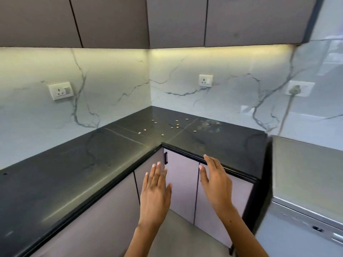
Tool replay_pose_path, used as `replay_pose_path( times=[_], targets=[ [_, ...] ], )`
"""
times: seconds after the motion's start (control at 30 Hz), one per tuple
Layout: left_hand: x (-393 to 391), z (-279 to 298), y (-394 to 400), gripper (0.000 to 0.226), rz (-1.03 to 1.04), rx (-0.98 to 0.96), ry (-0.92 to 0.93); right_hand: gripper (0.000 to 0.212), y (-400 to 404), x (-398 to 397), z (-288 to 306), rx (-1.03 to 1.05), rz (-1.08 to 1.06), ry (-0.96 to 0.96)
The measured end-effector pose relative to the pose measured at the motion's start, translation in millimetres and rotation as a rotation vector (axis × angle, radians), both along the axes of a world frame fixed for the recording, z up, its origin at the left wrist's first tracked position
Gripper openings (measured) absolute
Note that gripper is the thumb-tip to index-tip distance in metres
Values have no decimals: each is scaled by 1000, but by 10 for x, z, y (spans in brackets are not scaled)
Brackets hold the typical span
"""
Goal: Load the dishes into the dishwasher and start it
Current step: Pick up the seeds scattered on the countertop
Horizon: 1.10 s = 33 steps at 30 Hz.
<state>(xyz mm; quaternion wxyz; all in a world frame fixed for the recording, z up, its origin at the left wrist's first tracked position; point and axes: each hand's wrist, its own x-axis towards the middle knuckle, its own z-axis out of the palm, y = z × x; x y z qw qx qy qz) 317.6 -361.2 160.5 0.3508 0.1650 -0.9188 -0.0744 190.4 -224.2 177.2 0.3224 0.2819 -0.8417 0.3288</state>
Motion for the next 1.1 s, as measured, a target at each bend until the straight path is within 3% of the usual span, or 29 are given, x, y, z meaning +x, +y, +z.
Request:
replay_pose_path(
  times=[0.37, 0.6, 0.93, 1.1],
  targets=[
    [-1011, -293, -1617, 46, 14, 67, -34, 30, -1897, -1016, -335, -6, 155, -89],
    [-1981, -596, -2498, 47, 78, 70, -146, 26, -2793, -2135, -666, 31, 211, -197],
    [-3400, -818, -3425, 69, 180, 73, -217, 31, -3915, -3637, -1142, 262, 347, -315],
    [-3770, -990, -3707, 70, 205, 141, -296, 51, -4297, -4063, -1345, 409, 413, -341]
  ],
)
